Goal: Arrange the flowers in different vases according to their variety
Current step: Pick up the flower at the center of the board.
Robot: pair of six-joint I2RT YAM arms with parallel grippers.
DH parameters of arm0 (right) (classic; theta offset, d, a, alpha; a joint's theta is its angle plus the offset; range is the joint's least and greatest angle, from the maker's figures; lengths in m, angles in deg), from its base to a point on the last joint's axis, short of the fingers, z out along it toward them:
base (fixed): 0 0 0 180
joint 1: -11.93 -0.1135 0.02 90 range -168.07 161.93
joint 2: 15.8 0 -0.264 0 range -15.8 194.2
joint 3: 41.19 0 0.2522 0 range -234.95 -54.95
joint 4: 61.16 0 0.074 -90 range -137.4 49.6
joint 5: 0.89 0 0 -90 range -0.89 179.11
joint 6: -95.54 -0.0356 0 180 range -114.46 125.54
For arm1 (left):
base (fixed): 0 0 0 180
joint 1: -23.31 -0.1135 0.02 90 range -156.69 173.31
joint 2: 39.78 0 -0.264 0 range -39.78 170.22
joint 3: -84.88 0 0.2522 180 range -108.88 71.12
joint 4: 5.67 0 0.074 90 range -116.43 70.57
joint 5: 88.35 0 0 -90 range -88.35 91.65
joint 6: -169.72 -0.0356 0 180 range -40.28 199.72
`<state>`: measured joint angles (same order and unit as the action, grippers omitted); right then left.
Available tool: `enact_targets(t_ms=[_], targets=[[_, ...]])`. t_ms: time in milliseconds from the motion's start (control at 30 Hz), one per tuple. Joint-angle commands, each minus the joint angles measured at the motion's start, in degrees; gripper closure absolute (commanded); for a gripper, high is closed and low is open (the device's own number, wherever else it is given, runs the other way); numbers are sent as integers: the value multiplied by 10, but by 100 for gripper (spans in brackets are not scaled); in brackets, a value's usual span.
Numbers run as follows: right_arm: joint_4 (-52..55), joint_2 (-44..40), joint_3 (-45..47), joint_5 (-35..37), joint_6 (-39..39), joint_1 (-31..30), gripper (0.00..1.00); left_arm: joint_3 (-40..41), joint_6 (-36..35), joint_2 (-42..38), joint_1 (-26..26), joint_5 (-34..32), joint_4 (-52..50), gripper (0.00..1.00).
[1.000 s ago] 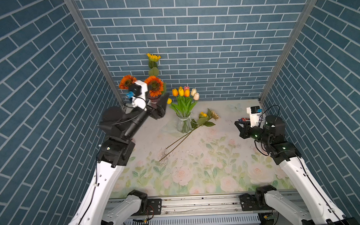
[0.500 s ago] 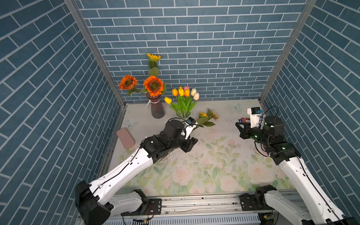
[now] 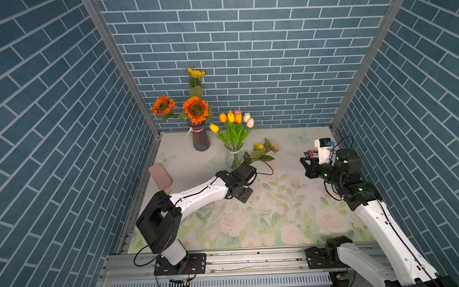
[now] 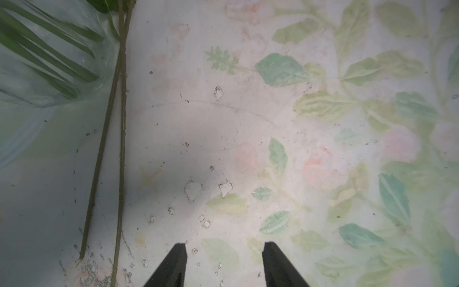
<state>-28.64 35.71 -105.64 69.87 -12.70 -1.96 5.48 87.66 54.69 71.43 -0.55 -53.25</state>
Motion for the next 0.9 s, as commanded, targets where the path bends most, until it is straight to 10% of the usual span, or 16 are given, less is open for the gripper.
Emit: enact_targets(t_ms=[0, 867], targets=[[8, -4, 8, 11, -1, -2, 100, -12, -10, 40, -7, -15, 13, 47], [2, 3, 11, 14, 0, -2, 100, -135, -111, 160, -89, -100, 36, 51]])
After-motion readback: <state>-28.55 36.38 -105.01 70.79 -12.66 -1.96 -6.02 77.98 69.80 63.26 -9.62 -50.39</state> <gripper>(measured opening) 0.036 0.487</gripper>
